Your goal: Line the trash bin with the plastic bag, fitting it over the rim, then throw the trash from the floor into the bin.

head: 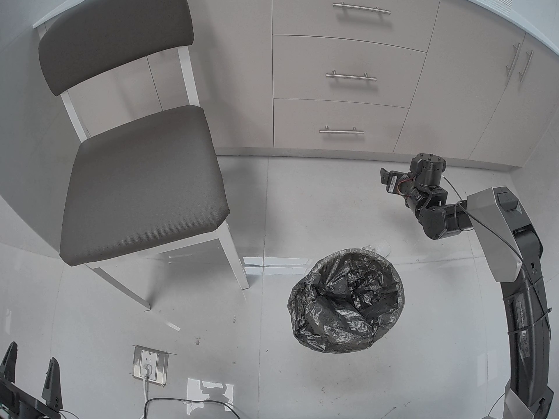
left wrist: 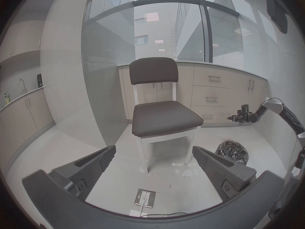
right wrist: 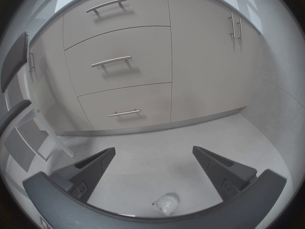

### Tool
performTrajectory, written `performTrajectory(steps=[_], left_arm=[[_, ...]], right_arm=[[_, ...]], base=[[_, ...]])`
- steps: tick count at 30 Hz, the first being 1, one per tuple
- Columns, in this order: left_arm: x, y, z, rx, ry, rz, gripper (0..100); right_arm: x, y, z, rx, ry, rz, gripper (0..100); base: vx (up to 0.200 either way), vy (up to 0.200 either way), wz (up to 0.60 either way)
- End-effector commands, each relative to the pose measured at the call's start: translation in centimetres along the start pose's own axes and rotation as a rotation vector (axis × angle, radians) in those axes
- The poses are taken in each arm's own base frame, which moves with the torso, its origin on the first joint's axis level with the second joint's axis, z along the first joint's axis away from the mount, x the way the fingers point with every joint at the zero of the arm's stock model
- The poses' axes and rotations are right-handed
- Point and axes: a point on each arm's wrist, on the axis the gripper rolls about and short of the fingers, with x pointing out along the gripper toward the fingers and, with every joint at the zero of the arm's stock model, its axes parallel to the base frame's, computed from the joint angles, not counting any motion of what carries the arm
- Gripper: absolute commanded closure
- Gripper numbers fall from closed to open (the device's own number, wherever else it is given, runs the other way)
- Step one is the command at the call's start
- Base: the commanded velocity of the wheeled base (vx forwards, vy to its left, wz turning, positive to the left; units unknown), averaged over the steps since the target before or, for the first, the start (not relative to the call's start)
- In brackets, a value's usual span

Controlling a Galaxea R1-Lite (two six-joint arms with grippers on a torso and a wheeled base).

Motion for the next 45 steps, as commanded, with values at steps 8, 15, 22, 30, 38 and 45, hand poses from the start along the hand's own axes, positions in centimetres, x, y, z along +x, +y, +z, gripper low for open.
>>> performTrajectory(steps=[8, 15, 22, 30, 38, 45], left_arm=[[0.1, -0.4, -0.5, 0.047, 0.027, -0.158, 0], [0.0, -0.3, -0.5, 0.020, 0.009, -0.139, 0], [0.0, -0.3, -0.5, 0.020, 0.006, -0.138, 0], [0.0, -0.3, -0.5, 0.015, 0.005, -0.136, 0], [0.0, -0.3, -0.5, 0.012, 0.007, -0.135, 0], [0.0, -0.3, -0.5, 0.011, 0.005, -0.133, 0]], right_arm=[[-0.1, 0.0, 0.4, 0.002, -0.008, 0.000, 0], [-0.1, 0.0, 0.3, 0.000, -0.005, 0.001, 0], [0.3, -0.1, -0.5, -0.008, 0.000, -0.002, 0], [0.3, -0.1, -0.5, -0.008, 0.002, -0.001, 0], [0.5, -0.1, -1.3, -0.015, 0.015, -0.003, 0], [0.5, -0.2, -1.4, -0.022, 0.018, -0.003, 0]], base=[[0.000, 0.000, 0.00], [0.000, 0.000, 0.00], [0.000, 0.000, 0.00], [0.000, -0.100, 0.00], [0.000, -0.200, 0.00], [0.000, -0.086, 0.00]])
